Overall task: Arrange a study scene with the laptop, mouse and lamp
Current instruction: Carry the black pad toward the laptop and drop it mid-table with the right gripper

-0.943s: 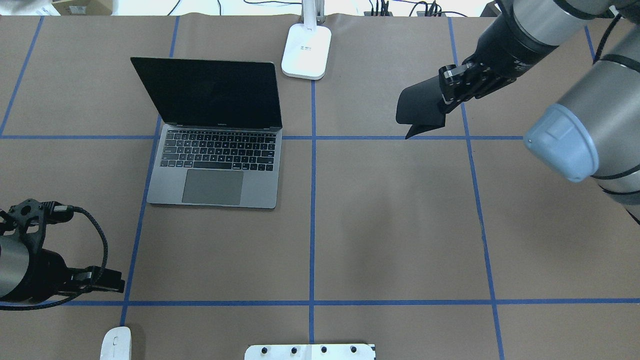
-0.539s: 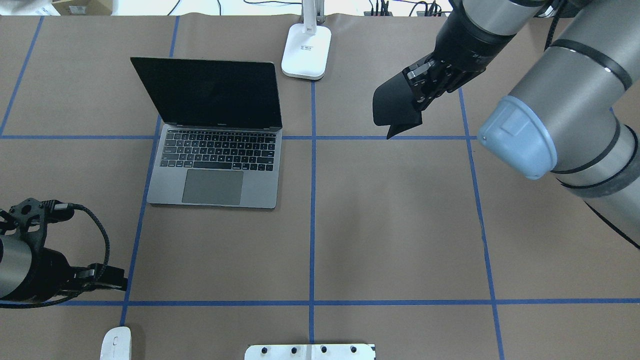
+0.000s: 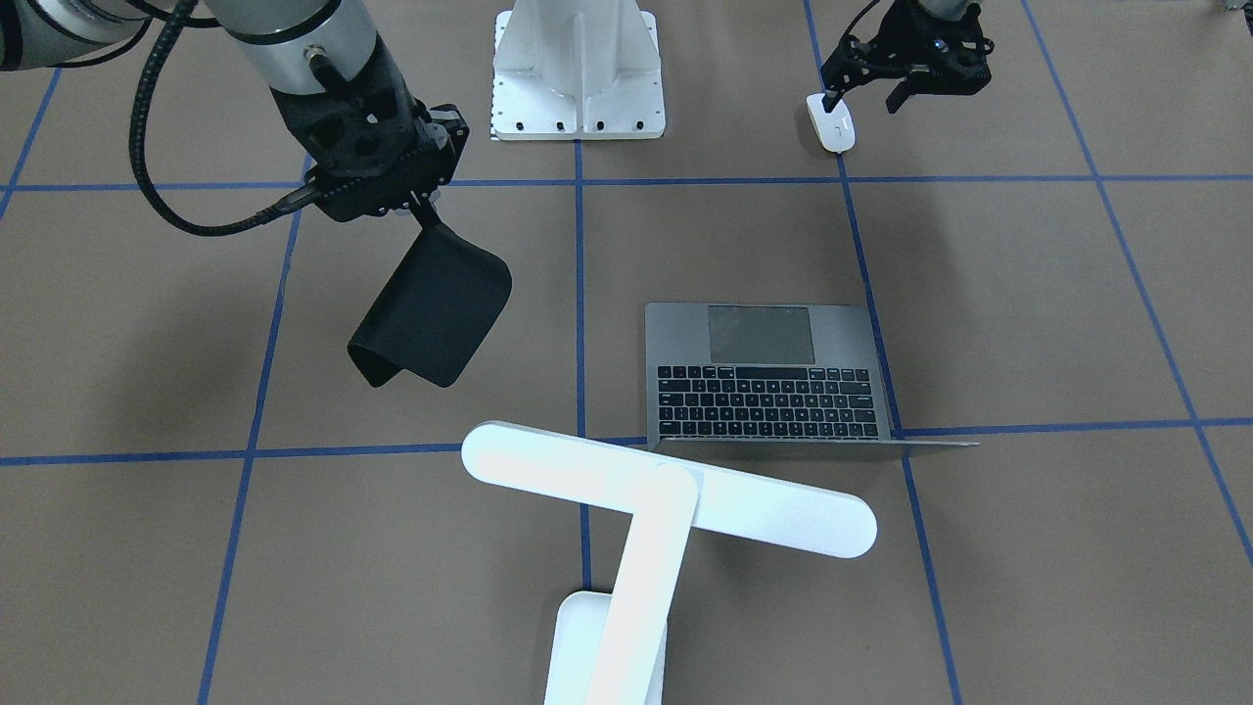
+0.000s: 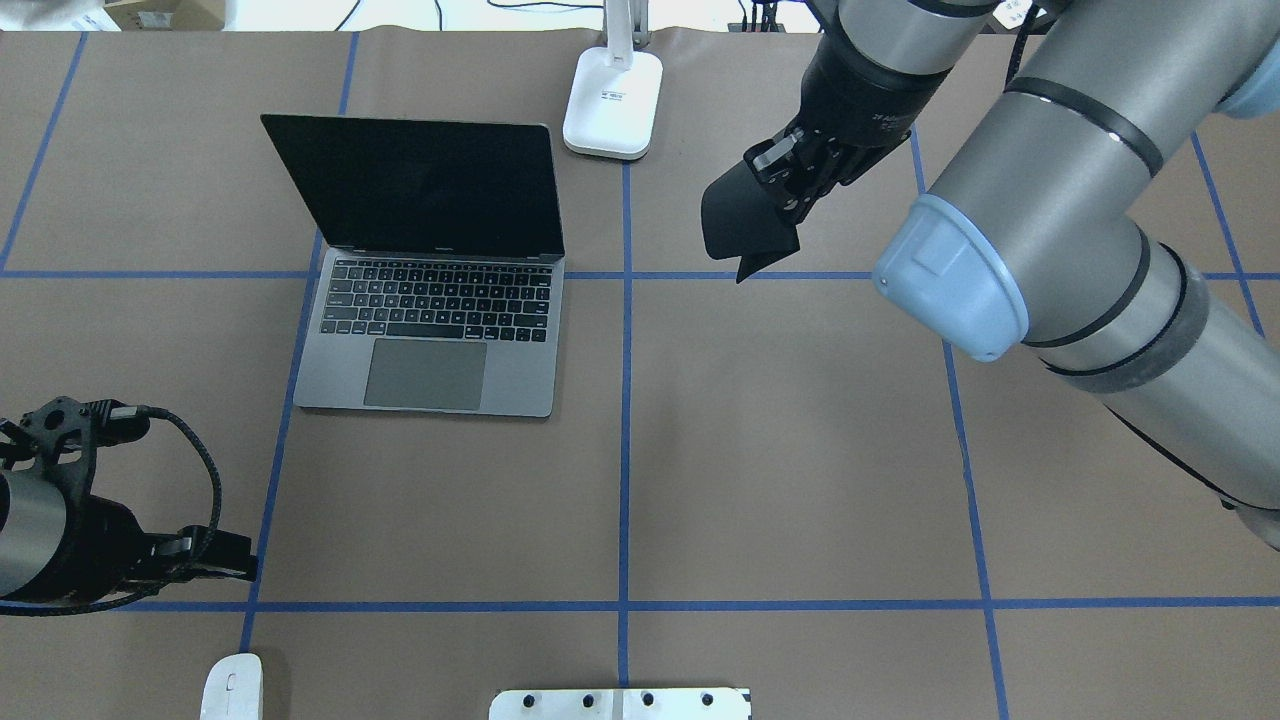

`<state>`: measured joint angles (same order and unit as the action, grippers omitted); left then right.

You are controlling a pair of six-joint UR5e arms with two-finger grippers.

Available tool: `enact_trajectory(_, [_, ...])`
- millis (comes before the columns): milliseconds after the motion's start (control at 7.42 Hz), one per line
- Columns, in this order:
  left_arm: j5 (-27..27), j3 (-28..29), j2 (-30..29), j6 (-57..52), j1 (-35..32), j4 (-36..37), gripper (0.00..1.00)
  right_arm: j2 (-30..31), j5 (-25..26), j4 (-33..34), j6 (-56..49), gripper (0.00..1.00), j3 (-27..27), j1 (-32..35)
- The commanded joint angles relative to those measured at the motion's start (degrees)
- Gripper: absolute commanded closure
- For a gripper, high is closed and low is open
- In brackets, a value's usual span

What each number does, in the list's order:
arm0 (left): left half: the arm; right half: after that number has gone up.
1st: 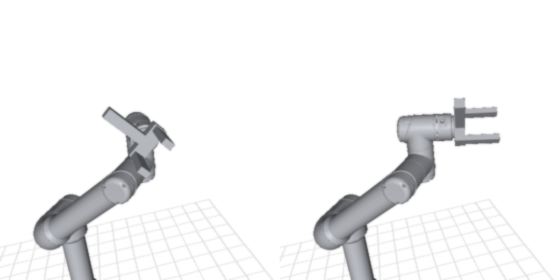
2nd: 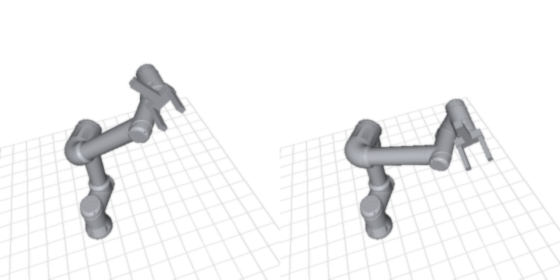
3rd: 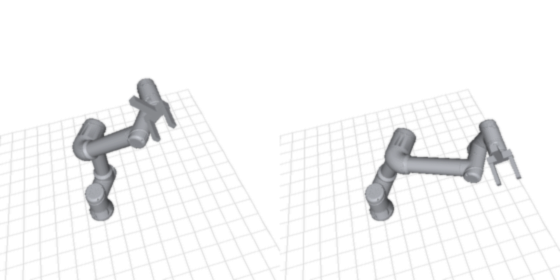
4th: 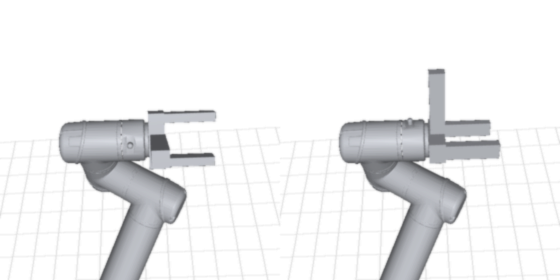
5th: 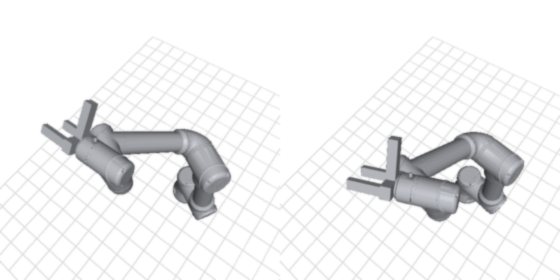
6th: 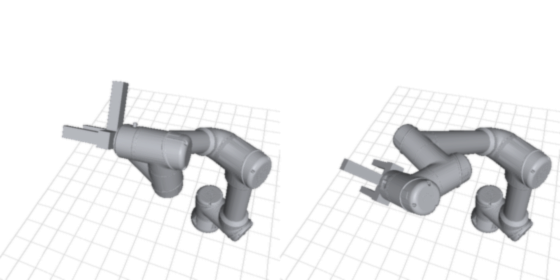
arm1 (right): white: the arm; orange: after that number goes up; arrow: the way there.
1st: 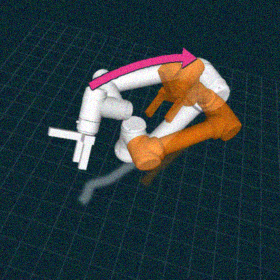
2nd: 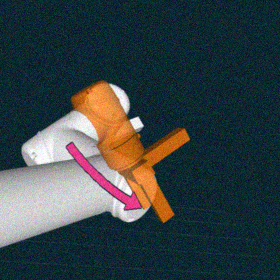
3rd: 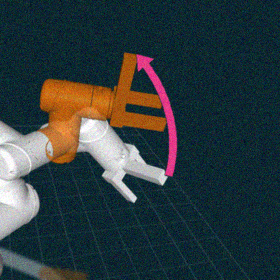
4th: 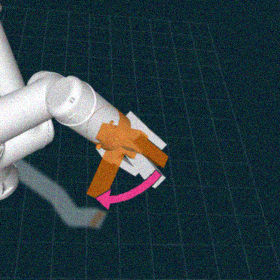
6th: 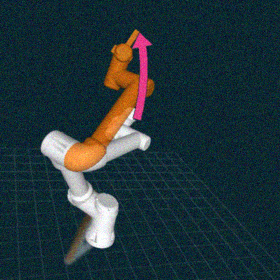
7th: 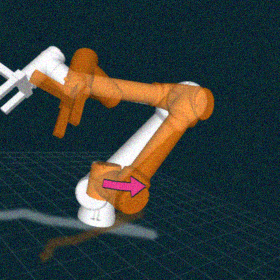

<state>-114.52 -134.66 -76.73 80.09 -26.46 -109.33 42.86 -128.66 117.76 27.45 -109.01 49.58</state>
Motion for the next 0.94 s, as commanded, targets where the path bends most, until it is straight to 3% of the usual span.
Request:
enact_trajectory(0, [-0.01, 0.45, -0.09, -0.02, 0.00, 0.00, 0.03, -0.41, 0.16, -0.07, -1.77, 0.10, 0.37, -1.58])
enact_trajectory(135, [-0.01, 0.80, -0.09, -0.02, 0.00, 0.00, 0.03, -0.24, 0.25, -0.07, -2.57, 0.00, 0.38, -1.68])
enact_trajectory(808, [-0.09, 3.69, -0.35, -0.81, 0.09, -0.09, 0.02, 1.08, 0.60, -0.07, -2.58, 0.00, 0.11, -1.51])
